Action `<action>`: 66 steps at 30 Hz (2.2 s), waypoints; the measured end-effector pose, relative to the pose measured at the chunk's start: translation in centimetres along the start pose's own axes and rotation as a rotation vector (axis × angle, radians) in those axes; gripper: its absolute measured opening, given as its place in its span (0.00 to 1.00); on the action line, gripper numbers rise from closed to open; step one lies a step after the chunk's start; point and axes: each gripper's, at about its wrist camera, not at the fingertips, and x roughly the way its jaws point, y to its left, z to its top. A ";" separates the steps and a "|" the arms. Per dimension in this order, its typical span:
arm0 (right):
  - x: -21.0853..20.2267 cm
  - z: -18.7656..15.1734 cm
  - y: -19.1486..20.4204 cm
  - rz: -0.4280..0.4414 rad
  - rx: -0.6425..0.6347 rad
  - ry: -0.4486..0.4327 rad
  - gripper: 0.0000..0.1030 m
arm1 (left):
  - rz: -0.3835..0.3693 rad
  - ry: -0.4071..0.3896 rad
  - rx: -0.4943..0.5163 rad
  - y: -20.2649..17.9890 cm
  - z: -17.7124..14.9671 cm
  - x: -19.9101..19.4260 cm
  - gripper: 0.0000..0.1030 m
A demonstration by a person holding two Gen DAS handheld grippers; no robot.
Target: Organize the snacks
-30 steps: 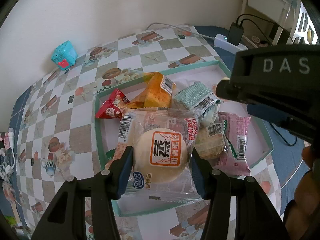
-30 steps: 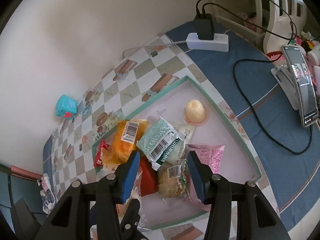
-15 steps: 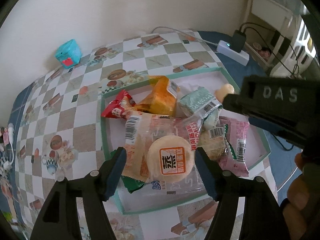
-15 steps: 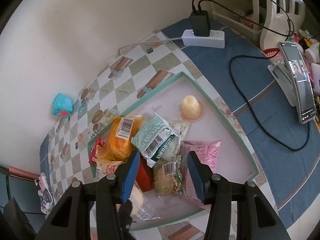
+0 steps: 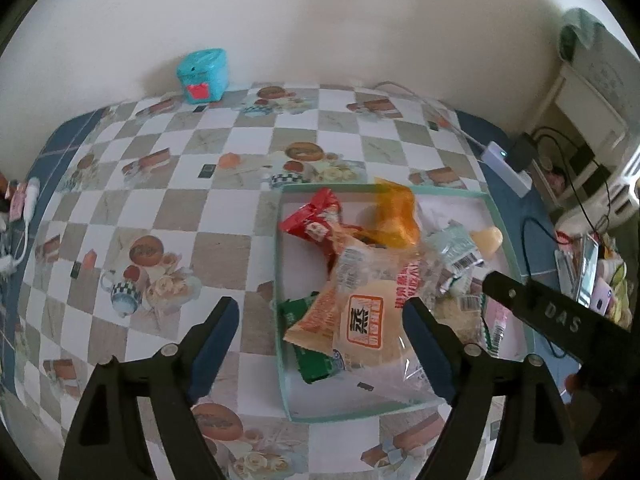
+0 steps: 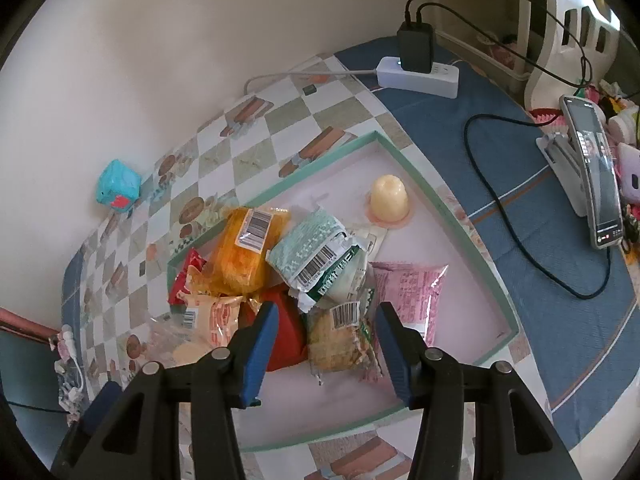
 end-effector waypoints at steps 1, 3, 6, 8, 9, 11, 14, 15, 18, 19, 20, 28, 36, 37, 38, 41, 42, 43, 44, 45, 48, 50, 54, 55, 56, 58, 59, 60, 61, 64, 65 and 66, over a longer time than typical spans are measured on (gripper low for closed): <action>0.0 -0.1 0.1 -0.002 -0.002 0.000 0.53 | -0.003 0.006 0.000 0.0 0.0 0.2 0.88; 0.1 -0.2 0.0 -0.011 0.003 0.002 0.53 | -0.012 0.014 0.012 -0.3 -0.1 0.7 0.88; 0.0 -0.2 -0.2 -0.022 0.010 -0.001 0.53 | -0.027 0.036 0.048 -1.4 -0.5 1.6 0.88; -0.1 -0.1 -0.3 -0.025 0.016 -0.004 0.53 | -0.032 0.043 0.083 -2.5 -0.7 2.2 0.88; -0.1 -0.1 -0.5 -0.029 0.022 -0.007 0.53 | -0.029 0.042 0.099 -3.0 -0.8 2.4 0.88; -0.2 -0.1 -0.8 -0.034 0.032 -0.008 0.53 | -0.030 0.041 0.121 -3.6 -0.9 2.7 0.88; -0.1 -0.2 -1.2 -0.041 0.042 -0.005 0.53 | -0.059 0.055 0.133 -4.0 -1.1 2.7 0.88; 0.0 -0.2 -1.3 -0.042 0.044 -0.003 0.53 | -0.066 0.054 0.131 -4.0 -1.1 2.6 0.88; -0.1 -0.4 -1.4 -0.045 0.045 -0.005 0.53 | -0.070 0.032 0.119 -3.5 -1.1 1.8 0.88; -0.2 -0.5 -1.4 -0.046 0.043 -0.008 0.53 | -0.074 0.027 0.108 -3.1 -1.1 1.5 0.88; -0.2 -0.6 -1.4 -0.047 0.041 -0.009 0.53 | -0.079 0.026 0.096 -2.7 -1.1 1.4 0.88; -0.3 -3.0 0.0 -0.055 -0.025 -0.005 0.53 | 0.076 0.021 -0.027 2.3 -1.3 1.0 0.88; -0.6 -6.6 3.8 -0.029 -0.178 -0.022 0.90 | 0.258 0.061 -0.115 8.0 -3.1 0.9 0.90; -0.7 -6.9 4.2 -0.029 -0.197 -0.030 0.92 | 0.263 0.063 -0.116 8.4 -3.3 0.8 0.90; -0.8 -7.3 4.6 -0.029 -0.213 -0.037 0.98 | 0.266 0.069 -0.115 8.7 -3.7 0.7 0.90; -1.3 -8.6 5.6 -0.027 -0.266 -0.053 1.00 | 0.274 0.091 -0.112 9.4 -4.4 0.5 0.90; -1.4 -9.0 5.8 -0.028 -0.278 -0.053 1.00 | 0.280 0.094 -0.112 9.4 -4.6 0.4 0.90; -1.4 -9.4 5.9 -0.030 -0.288 -0.052 1.00 | 0.289 0.094 -0.112 9.6 -4.8 0.2 0.90; -1.4 -9.7 6.0 -0.033 -0.296 -0.051 1.00 | 0.297 0.090 -0.110 9.9 -5.1 0.0 0.90; -1.4 -10.2 6.1 -0.038 -0.310 -0.050 1.00 | 0.302 0.086 -0.107 9.9 -5.3 -0.3 0.90; -1.7 -11.3 6.5 -0.053 -0.347 -0.060 1.00 | 0.305 0.073 -0.097 10.2 -6.1 -1.0 0.90; -2.0 -11.7 6.7 -0.052 -0.363 -0.072 1.00 | 0.307 0.065 -0.085 10.2 -6.6 -1.5 0.90; -2.9 -12.2 7.3 -0.048 -0.386 -0.115 1.00 | 0.291 0.033 -0.097 10.5 -6.9 -2.6 0.90; -3.0 -12.2 7.3 -0.047 -0.388 -0.120 1.00 | 0.291 0.027 -0.100 10.6 -6.9 -2.8 0.90; -3.1 -12.2 7.4 -0.046 -0.389 -0.124 1.00 | 0.287 0.023 -0.104 10.7 -6.9 -2.9 0.90; -3.2 -12.2 7.5 -0.046 -0.389 -0.129 1.00 | 0.289 0.019 -0.109 10.8 -6.8 -3.0 0.90; -3.2 -12.2 7.6 -0.046 -0.388 -0.129 1.00 | 0.292 0.018 -0.110 10.9 -6.8 -3.0 0.90; -3.2 -12.1 7.6 -0.046 -0.389 -0.130 1.00 | 0.293 0.017 -0.112 10.9 -6.8 -3.0 0.90; -3.2 -12.2 7.6 -0.046 -0.389 -0.130 1.00 | 0.292 0.019 -0.111 10.9 -6.7 -3.0 0.90; -3.2 -12.2 7.6 -0.045 -0.389 -0.128 1.00 | 0.294 0.020 -0.108 10.9 -6.7 -3.0 0.90; -3.2 -12.2 7.7 -0.044 -0.389 -0.127 1.00 | 0.295 0.019 -0.110 10.9 -6.7 -3.0 0.90; -3.2 -12.2 7.7 -0.042 -0.389 -0.125 1.00 | 0.295 0.020 -0.110 10.9 -6.7 -3.0 0.90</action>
